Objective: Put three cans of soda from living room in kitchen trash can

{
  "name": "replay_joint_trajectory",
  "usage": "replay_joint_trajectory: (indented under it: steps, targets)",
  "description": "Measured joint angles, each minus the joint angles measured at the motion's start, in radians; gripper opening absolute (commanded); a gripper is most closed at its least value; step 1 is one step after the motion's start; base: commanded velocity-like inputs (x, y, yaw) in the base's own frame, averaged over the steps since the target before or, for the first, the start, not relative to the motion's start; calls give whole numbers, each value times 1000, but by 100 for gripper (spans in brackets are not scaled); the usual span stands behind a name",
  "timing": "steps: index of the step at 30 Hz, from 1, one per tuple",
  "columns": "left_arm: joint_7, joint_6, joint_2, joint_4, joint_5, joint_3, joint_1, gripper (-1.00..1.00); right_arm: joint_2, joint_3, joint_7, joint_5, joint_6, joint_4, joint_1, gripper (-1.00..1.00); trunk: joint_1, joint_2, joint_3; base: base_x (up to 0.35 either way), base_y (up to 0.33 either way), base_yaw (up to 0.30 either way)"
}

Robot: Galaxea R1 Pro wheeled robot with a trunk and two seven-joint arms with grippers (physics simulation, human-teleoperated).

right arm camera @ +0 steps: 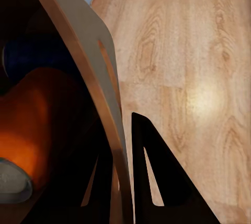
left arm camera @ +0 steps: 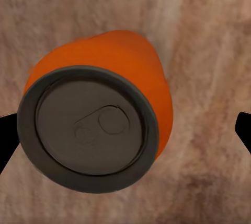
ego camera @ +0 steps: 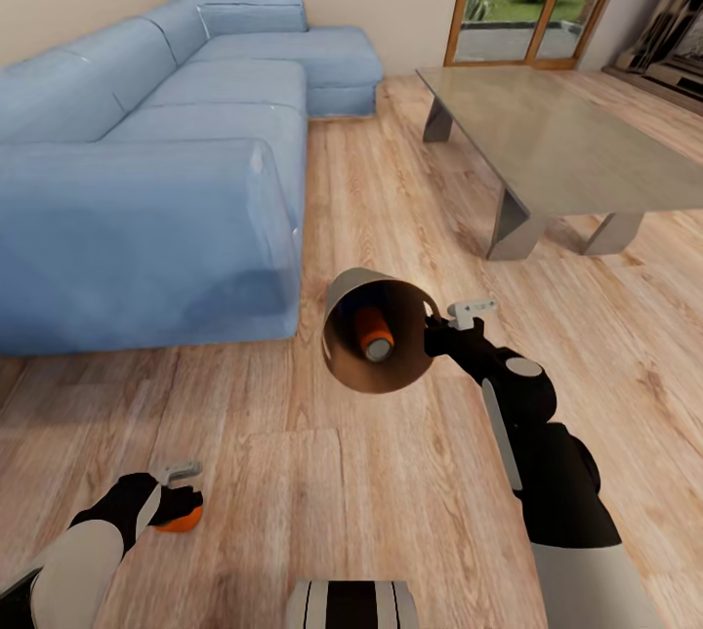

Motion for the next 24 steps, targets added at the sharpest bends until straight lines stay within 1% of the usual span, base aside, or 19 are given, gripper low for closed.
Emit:
replay_joint_trajectory:
  steps: [3,12,13,18,24]
  targets:
    - [0,0,0,0,0,0,0,100,0,1,0,7,0,1,-2,-100,1,-1,-12,0,0,0]
    - [0,-2,0,-1,0,0,0,100,0,5,0,7,0,0,-4,-100,1,-1,-12,0,0,0]
    - [0,-3,0,-1,0,0,0,-100,0,5,0,6,1,0,-4,-100,1,-1,-12,0,0,0]
    - [2,-22,0,-1,1,0,0,-100,0,6,0,6,1,0,-3,-100,1,-1,-12,0,0,0]
    - [2,-27,0,0,1,0,0,-100,0,7,0,7,0,0,-3,-100,1,-1,-12,0,0,0]
